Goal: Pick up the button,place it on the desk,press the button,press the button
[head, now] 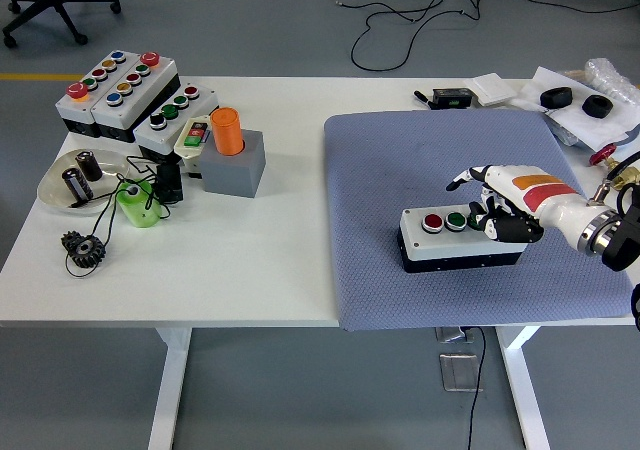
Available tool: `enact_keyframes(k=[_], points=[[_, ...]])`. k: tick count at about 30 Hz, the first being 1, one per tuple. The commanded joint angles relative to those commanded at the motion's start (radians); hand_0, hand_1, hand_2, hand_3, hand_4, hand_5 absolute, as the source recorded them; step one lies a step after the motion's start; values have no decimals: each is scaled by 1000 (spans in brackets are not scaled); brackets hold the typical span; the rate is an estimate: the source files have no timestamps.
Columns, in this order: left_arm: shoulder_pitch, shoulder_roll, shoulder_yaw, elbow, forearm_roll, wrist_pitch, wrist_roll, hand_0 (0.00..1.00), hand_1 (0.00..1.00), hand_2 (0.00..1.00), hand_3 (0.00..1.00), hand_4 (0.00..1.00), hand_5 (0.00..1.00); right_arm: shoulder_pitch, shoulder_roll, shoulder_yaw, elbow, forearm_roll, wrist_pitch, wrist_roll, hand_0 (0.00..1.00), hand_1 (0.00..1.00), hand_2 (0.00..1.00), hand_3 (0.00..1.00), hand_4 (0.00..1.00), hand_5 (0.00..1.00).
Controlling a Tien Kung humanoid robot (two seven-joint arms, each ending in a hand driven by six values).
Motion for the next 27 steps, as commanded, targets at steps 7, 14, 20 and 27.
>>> enact_keyframes(k=[7,14,20,27], points=[[2,-1,1,0,0,1,-1,604,540,494,445,283,979,-79,-6,169,-81,277,-45,83,347,84,226,863,550,2],[8,-5,12,1,-5,0,1,604,540,498,448,283,980,-170,-11,362,-135,576,-74,171,510,537,600,930,608,80],[13,-6,19,1,-6,-1,2,604,542,501,451,282,980,-242,-2,487,-165,836,-88,235,733,749,813,854,634,226],[18,-7,29,2,-8,-4,5,604,542,503,453,282,979,-286,16,563,-191,1122,-80,253,779,778,821,839,634,361]])
